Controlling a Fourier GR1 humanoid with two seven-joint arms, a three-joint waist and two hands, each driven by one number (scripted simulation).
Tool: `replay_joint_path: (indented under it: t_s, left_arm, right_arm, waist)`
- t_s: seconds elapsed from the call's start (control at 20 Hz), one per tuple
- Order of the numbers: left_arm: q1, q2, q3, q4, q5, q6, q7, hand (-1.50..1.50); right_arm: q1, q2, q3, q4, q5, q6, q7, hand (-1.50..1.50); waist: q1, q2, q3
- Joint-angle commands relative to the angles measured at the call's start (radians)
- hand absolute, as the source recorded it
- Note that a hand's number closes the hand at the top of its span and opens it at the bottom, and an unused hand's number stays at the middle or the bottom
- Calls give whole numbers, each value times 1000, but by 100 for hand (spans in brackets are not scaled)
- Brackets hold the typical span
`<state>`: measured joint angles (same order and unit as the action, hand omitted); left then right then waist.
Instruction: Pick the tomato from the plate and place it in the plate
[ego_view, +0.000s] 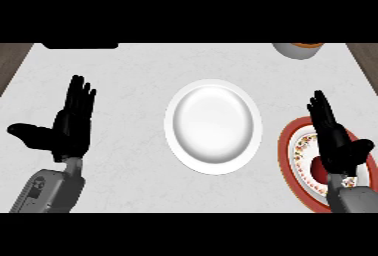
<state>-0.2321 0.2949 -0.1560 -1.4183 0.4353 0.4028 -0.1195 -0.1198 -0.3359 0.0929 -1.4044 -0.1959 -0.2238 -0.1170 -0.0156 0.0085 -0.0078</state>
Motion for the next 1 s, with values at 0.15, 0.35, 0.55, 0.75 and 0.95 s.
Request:
replay_joint_path:
  t_s: [0.15, 0.35, 0.55, 0.75, 0.95]
  left_arm:
    - [-39, 109, -72, 76, -139, -56, 38, 0]
    - [-43, 136, -114, 59, -160, -90, 58, 0]
    - [-45, 168, -121, 58, -190, -95, 124, 0]
    - [-75, 122, -130, 69, -226, -102, 170, 0]
    - [-71, 161, -92, 28, -198, -142, 206, 0]
  right_arm:
    - [-163, 57, -108, -67, -46, -166, 182, -150]
    - [-83, -294, 84, 33, 366, -81, 130, 150]
    - [-11, 44, 76, -31, 321, -382, 282, -150]
    - [100, 82, 172, 7, 467, -431, 149, -150]
    - [171, -69, 172, -174, 621, -451, 324, -150]
  waist:
    - [9, -8, 7]
    - [23, 23, -25]
    - [5, -11, 7]
    - [9, -9, 8]
    - [3, -13, 6]
